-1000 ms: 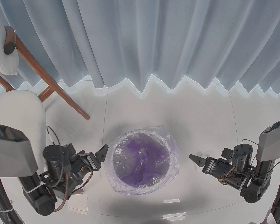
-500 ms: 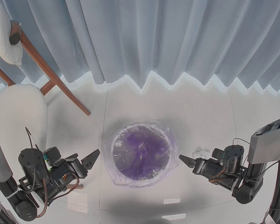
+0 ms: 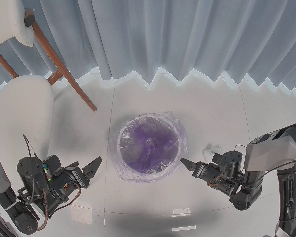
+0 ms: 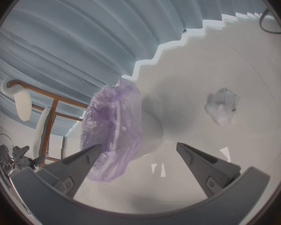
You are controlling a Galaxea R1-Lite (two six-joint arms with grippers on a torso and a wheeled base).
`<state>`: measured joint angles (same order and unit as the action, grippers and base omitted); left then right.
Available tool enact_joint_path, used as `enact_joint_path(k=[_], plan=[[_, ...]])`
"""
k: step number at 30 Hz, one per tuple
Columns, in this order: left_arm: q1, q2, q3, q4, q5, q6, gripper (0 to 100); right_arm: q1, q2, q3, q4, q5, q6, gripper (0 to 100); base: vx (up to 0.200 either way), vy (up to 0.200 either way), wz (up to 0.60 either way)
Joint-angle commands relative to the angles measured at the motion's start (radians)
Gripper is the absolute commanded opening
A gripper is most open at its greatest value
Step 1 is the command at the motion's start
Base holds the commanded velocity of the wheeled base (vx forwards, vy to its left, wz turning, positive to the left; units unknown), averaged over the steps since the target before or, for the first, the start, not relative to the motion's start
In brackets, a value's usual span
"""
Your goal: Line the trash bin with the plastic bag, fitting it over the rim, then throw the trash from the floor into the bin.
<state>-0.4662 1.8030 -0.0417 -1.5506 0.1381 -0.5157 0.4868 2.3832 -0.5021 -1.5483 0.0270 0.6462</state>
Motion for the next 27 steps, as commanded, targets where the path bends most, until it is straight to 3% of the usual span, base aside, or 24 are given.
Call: enact_joint_path(k=[1,11,18,27], plan=[[0.003,-0.005,0.008,0.000,0.003,0.000,100,-0.010,0.082,-0.085,0.039,0.001,-0.002,100,0.000,0.000,0.00],[0.015,-0.002,0.014,0.001,0.005,0.010,100,-0.045,0.117,-0.282,0.235,0.001,-0.003,100,0.000,0.000,0.00],[0.046,0.006,0.016,0.001,0.005,0.010,100,-0.080,0.171,-0.443,0.372,0.001,-0.092,100,0.000,0.000,0.00],[0.087,0.009,0.013,0.000,0.005,0.010,100,-0.120,0.211,-0.668,0.708,0.004,-0.132,100,0.000,0.000,0.00]])
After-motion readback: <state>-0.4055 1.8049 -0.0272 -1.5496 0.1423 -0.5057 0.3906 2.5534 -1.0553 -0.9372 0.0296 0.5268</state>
